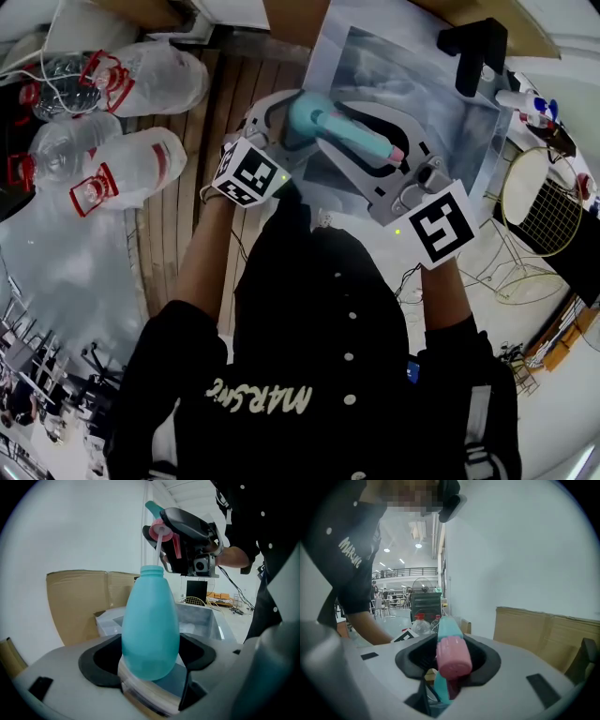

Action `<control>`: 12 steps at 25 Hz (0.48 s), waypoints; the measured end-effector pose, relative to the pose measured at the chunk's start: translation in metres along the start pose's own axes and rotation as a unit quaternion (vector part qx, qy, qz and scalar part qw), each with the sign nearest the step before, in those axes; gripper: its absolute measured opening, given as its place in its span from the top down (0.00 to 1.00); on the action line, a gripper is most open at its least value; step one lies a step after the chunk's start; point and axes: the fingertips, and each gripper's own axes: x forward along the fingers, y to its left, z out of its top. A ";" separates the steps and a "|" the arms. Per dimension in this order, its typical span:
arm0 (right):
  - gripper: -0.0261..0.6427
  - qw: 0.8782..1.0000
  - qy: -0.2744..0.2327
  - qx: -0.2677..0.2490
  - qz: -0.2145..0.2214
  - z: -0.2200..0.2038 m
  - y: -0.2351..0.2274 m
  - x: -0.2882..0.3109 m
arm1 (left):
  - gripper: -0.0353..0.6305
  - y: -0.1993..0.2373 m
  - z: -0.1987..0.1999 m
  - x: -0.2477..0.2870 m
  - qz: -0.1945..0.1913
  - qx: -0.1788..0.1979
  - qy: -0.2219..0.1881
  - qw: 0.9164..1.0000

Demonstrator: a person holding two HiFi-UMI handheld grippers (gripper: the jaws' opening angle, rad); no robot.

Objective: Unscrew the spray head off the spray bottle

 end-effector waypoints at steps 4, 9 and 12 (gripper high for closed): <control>0.73 1.000 -0.019 0.008 -0.007 0.020 -0.001 -0.013 | 0.37 -0.001 0.001 -0.001 0.001 0.002 0.001 1.000; 0.73 0.999 -0.038 0.016 -0.019 0.044 -0.003 -0.033 | 0.37 -0.002 0.001 -0.001 0.003 0.003 0.005 1.000; 0.73 0.998 -0.051 0.023 -0.023 0.055 -0.003 -0.043 | 0.36 -0.003 0.000 -0.002 0.006 0.002 0.007 1.000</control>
